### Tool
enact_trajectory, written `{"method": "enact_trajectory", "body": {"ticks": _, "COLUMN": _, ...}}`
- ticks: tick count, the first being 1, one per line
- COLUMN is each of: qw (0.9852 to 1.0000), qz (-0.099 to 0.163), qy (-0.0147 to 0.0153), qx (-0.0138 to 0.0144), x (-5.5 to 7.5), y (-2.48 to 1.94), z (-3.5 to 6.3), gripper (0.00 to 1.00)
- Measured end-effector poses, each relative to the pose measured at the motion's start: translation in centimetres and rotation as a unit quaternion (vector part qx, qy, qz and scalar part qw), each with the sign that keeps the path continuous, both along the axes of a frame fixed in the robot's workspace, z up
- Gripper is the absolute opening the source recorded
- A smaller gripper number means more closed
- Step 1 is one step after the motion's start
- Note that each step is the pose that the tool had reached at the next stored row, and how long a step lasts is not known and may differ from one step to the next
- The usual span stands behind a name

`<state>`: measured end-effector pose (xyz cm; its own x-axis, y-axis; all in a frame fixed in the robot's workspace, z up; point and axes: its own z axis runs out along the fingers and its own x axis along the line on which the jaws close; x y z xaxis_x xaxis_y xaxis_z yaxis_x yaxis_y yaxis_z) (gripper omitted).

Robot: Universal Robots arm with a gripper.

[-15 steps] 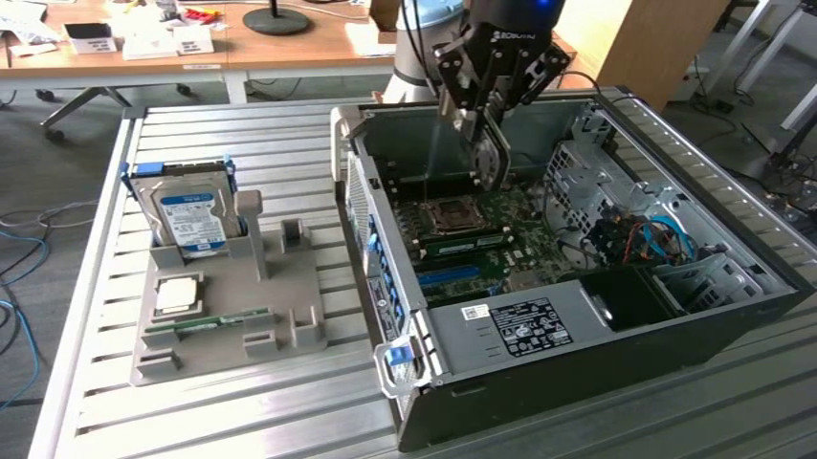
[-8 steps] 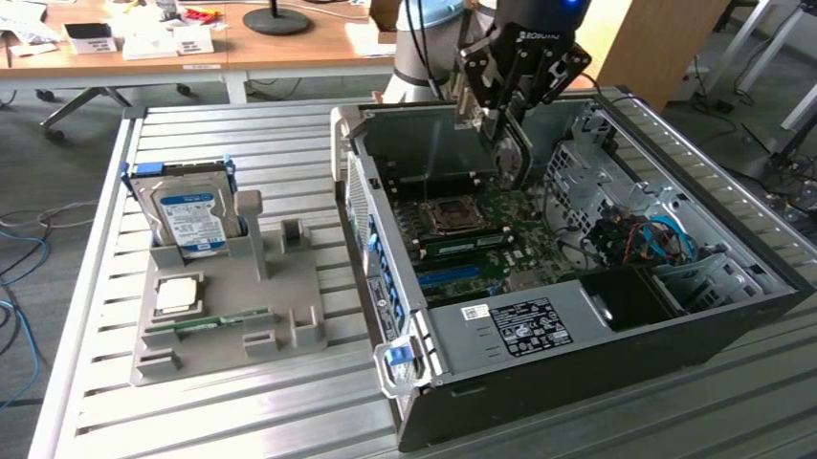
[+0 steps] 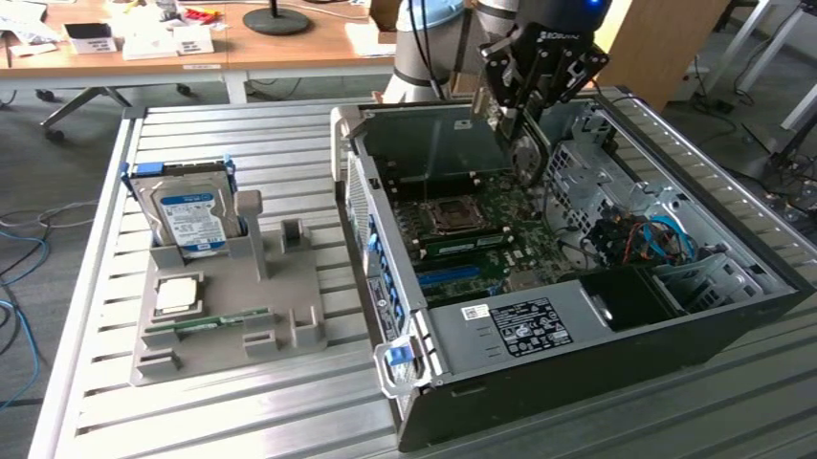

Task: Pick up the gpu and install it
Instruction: 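Pick up the gpu and move the gpu toward the slot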

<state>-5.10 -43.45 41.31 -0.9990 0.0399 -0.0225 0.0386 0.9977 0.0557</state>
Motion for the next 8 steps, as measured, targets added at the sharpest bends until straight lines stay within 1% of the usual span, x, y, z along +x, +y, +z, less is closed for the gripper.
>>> {"method": "enact_trajectory", "body": {"ticks": 8, "qw": 1.0, "qz": 0.0, "qy": 0.0, "qx": 0.0, "x": 2.6, "y": 0.0, "z": -0.01, "gripper": 0.27}}
